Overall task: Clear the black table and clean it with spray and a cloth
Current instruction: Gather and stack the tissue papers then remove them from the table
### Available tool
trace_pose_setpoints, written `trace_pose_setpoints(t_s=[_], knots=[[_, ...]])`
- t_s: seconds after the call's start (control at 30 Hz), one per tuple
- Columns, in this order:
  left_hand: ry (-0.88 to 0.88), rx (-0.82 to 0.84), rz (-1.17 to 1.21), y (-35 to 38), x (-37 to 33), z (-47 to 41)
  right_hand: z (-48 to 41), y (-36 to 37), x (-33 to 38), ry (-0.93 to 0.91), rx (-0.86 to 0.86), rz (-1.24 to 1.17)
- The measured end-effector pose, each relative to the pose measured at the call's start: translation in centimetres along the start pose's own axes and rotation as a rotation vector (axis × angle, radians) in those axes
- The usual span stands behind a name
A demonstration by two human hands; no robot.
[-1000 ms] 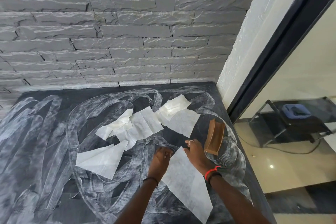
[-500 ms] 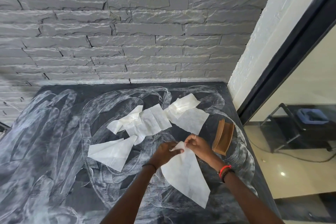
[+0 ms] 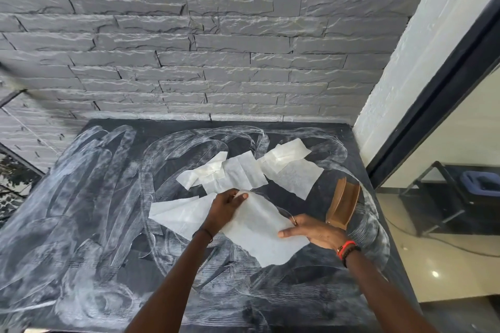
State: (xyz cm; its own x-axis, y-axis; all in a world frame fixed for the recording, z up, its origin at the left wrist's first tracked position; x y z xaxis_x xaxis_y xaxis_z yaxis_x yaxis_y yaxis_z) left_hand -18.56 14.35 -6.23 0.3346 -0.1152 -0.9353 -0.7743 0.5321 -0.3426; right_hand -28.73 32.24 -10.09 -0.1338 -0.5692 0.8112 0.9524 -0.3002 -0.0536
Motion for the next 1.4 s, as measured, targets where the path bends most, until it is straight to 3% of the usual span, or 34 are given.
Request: trace_pose_setpoints(t_s=[0.23, 0.43, 0.63, 0.87, 1.0, 1.2, 1.4], knots=[[-0.082, -0.111, 0.010, -3.6, 3.9, 1.7, 0.1, -0.2, -1.9, 0.071, -0.044, -0.269], [-0.196, -0.149, -0.040, -5.0, 7.2, 3.9, -1.0, -1.6, -4.3, 0.141, -0.325, -0.311], [-0.070, -0.123, -0.326, -5.2, 9.3, 4.0, -2.6, -2.4, -4.6, 0.074, -0.557, 0.094], [-0.048, -0.110, -0.377, -5.8, 8.9, 3.4, -2.3, -2.8, -3.3, 0.014, -0.733, 0.528], [0.002, -0.250, -0.398, -8.8, 7.9, 2.4, -1.2, -3.5, 0.6, -0.178, -0.946, 0.731], [0.158, -0.383, -0.550, -12.4, 7.5, -0.8, -5.9, 1.2, 5.1, -0.311, -0.810, 0.557], [0.213, -0.244, -0.644, -11.6, 8.7, -3.7, -12.0, 7.2, 8.7, -0.299, -0.653, 0.527]])
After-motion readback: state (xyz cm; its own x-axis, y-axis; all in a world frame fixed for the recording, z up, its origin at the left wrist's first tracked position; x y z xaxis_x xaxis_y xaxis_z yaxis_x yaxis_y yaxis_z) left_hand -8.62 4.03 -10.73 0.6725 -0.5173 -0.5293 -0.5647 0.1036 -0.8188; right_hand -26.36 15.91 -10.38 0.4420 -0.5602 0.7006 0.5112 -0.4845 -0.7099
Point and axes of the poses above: each hand's wrist, its own z-axis away from the middle knuckle, its own y-axis out of the palm, x = y × z, the point moved 10 cm from there along -z, towards the middle knuckle, and after that the axes turned 14 degrees about -x, right-handed, at the moved point
